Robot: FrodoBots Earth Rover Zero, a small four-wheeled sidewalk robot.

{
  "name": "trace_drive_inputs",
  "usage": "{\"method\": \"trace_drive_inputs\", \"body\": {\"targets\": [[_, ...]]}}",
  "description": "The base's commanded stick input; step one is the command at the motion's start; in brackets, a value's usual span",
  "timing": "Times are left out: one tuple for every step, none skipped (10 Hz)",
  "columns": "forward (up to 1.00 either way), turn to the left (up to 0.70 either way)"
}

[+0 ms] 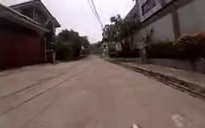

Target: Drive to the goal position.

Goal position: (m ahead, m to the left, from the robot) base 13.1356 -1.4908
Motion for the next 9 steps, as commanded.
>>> {"method": "trace_drive_inputs", "body": {"targets": [[1.00,0.02],[1.00,0.02],[1.00,0.02],[1.00,0.02],[1.00,0.02],[1.00,0.02],[1.00,0.02],[1.00,0.02],[1.00,0.02]]}}
